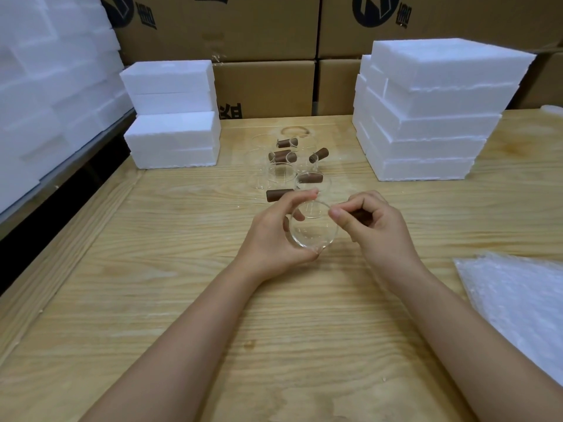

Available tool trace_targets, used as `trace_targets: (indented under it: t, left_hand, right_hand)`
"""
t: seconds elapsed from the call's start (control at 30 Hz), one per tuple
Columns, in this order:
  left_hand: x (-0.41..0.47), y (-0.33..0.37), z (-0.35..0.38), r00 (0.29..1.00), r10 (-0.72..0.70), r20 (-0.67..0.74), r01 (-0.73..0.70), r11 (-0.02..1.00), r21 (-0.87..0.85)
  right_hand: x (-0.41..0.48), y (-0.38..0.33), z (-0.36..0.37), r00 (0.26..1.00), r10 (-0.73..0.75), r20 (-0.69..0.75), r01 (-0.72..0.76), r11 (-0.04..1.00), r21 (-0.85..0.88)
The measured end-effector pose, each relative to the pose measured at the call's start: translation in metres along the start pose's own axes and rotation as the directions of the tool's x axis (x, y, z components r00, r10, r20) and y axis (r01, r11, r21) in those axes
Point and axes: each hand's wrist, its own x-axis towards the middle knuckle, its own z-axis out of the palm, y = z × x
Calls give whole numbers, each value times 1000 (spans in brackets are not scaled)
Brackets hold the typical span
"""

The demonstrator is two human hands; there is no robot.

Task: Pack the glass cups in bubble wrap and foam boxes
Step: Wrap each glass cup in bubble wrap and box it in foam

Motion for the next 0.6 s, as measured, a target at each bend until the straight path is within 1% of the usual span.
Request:
trace_targets:
  t: [0.07,0.17,0.23,0.3,0.43,0.53,0.6]
  left_hand:
    - [0,0,2,999,36,18,-37,998,51]
    - [-2,1,5,993,100,55,-109,976,188]
    - [-2,2,6,990,121,77,-138,953,269]
    - [-3,3,8,988,129,87,-150,942,300]
    - [-3,3,9,989,118,85,-138,952,274]
    - [-2,4,5,996,32,77,-47,981,189]
    - [-1,3,3,997,-27,73,20,994,104]
  right_hand:
    - [-2,1,4,997,48,-68,-49,999,-8]
    - [-4,3,10,980,138,-146,-136,990,26]
    - [-4,5,12,970,175,-166,-175,984,14]
    - [-4,6,14,967,188,-171,-195,980,-25]
    - [-8,6,21,974,162,-157,-195,956,-220]
    - [-11,7,23,993,79,-90,-107,927,-359]
    - [-12,6,23,998,20,-55,-41,909,-415]
